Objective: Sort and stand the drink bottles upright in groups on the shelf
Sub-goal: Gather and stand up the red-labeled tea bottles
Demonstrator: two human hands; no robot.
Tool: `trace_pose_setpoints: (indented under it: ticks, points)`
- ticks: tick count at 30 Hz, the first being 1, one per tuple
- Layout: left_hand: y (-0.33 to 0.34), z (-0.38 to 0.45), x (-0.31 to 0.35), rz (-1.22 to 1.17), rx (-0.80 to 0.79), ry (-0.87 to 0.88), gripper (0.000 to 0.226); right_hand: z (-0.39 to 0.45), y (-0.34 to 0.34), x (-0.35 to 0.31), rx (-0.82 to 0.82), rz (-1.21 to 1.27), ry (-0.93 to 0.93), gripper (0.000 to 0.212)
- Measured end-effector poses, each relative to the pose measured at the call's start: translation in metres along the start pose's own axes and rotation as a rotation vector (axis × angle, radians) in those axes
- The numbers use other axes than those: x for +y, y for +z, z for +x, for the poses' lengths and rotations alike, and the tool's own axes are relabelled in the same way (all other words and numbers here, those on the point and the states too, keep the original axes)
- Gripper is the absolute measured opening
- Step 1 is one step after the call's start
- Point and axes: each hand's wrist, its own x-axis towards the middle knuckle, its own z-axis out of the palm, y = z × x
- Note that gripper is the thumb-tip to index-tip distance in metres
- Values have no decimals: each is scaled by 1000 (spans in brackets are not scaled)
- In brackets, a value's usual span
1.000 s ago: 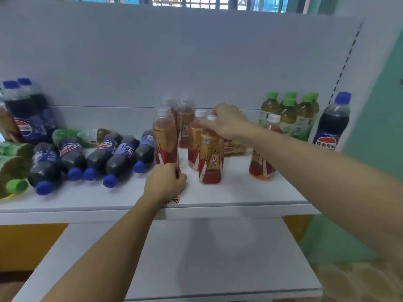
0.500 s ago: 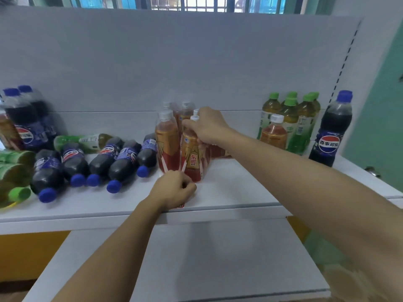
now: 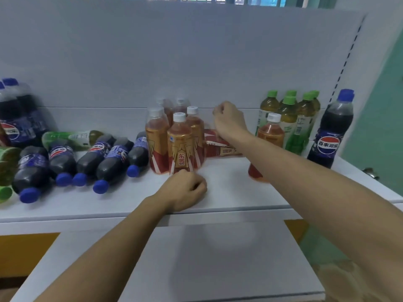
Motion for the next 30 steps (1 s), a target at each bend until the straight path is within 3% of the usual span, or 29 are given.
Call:
trace_pose_setpoints:
  ticks: [2, 4, 8, 14, 20, 24, 27, 30]
  points:
    - [10, 14, 19, 23, -27, 62, 40, 6, 2, 18, -7, -96, 80, 20]
    - [18, 31, 30, 32, -1, 69, 37, 9, 8, 32, -56, -265, 113, 35]
    - [31, 62, 33, 27, 103, -58, 28, 11, 22, 50, -63, -569, 60, 51]
    - [45, 82, 30, 98, 163, -84, 25, 26, 27, 76, -277, -895, 133, 75]
    - [49, 79, 29, 93, 221, -105, 30, 42, 24, 69, -327, -1114, 87, 59]
    - [51, 80, 27, 126, 239, -109, 29, 56, 10, 35, -576, -1467, 132, 37]
    - [50, 81, 27, 146, 225, -83, 21, 67, -9, 17, -780, -1311, 386, 25]
    - [50, 83, 24, 160, 187, -42, 20, 78, -27, -2, -779, -1050, 355, 12]
